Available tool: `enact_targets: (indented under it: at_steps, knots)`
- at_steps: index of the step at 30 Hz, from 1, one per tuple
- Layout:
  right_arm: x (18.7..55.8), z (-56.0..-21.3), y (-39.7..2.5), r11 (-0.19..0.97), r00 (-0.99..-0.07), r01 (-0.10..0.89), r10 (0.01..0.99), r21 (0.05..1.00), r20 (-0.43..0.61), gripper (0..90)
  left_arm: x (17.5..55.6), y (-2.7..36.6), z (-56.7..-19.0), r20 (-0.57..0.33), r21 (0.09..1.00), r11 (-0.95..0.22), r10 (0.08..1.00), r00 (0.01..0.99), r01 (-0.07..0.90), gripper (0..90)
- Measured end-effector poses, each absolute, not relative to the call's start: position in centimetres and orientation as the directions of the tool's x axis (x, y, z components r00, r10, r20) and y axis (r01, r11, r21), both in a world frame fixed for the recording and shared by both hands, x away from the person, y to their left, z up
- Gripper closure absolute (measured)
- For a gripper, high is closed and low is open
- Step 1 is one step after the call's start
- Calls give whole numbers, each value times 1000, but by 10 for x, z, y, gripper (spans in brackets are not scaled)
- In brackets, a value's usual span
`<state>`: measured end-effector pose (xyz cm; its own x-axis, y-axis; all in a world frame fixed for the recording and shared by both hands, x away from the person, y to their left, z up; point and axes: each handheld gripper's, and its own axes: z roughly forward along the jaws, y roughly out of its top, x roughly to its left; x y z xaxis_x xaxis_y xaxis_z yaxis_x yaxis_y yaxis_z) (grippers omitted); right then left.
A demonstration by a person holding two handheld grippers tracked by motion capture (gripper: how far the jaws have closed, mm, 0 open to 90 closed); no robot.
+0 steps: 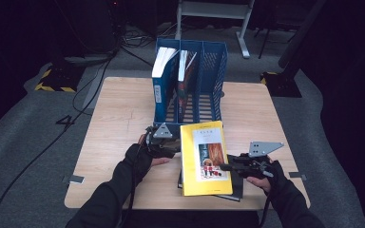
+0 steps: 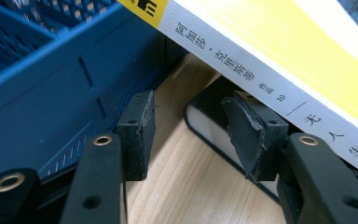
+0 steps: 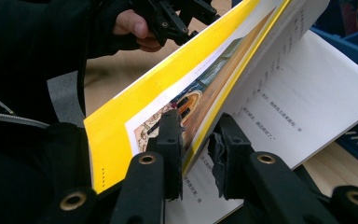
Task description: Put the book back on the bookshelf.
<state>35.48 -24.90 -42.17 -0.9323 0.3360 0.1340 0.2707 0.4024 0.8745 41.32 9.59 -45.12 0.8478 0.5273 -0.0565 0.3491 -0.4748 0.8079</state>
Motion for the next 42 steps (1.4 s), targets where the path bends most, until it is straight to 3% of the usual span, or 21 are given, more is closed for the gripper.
enact_targets:
  at_steps: [2, 9, 11, 15, 20, 36, 42]
  knots:
    - [353, -420, -250, 398, -936, 257, 331, 881, 123, 750, 412, 96, -449, -61, 815, -468, 519, 852, 343, 611]
    - [345, -415, -252, 401, -940, 226, 330, 888, 90, 752, 404, 94, -435, -65, 842, -442, 486, 872, 309, 694]
    - [344, -414, -254, 396, -939, 221, 335, 891, 84, 752, 402, 92, -431, -60, 845, -445, 471, 880, 295, 775]
    - [342, -412, -256, 397, -939, 206, 336, 895, 67, 750, 401, 88, -426, -39, 855, -447, 453, 890, 265, 844]
    - [342, -410, -261, 368, -939, 196, 339, 909, 65, 747, 401, 84, -415, -46, 873, -415, 450, 892, 255, 891]
    - [346, -395, -264, 319, -928, 235, 355, 918, 114, 729, 413, 78, -403, -126, 911, -309, 422, 898, 273, 898]
    - [354, -398, -255, 316, -911, 251, 396, 915, 113, 757, 408, 73, -390, -83, 917, -327, 407, 910, 230, 898]
